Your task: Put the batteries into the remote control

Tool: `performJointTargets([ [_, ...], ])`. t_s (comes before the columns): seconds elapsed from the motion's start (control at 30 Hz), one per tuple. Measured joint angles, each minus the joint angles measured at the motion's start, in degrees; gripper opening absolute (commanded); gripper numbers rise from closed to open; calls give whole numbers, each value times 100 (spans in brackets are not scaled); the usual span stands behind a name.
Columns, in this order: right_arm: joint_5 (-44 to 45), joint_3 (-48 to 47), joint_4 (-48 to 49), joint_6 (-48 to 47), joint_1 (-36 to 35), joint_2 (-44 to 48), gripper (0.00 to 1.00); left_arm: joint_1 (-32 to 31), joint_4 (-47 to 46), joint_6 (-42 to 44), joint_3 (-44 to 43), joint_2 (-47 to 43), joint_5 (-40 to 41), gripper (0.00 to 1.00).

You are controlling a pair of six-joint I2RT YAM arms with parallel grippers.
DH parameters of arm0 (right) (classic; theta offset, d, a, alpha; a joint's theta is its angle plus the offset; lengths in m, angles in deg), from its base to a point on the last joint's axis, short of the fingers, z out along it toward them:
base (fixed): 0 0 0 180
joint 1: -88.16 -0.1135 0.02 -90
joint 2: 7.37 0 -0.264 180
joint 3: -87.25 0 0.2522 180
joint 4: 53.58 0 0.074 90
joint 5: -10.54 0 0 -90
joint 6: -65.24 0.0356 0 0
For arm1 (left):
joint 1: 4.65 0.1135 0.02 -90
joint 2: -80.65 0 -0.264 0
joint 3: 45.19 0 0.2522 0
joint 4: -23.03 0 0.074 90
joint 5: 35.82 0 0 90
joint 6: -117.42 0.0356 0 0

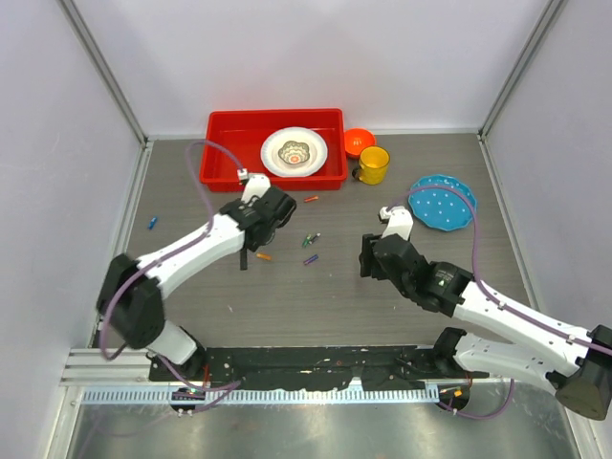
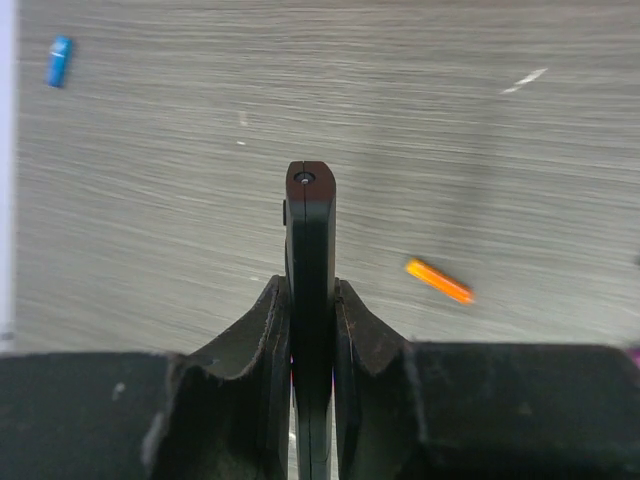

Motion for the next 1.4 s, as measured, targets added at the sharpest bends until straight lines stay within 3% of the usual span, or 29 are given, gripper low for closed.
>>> performJointTargets([
  [0.13, -72, 140, 28, -2, 0, 116, 63, 103, 566, 310, -682, 1325, 538, 0],
  [0.4, -186, 262, 59, -4, 0, 487, 63, 415, 885, 660, -1268, 2629, 715, 0],
  [0.8, -308, 372, 63, -4, 0, 710, 64, 715, 481, 745, -1255, 3025, 321, 16],
  [1.4, -321, 380, 22, 0, 0, 765, 64, 713, -11, 710, -999, 3084, -13, 55],
])
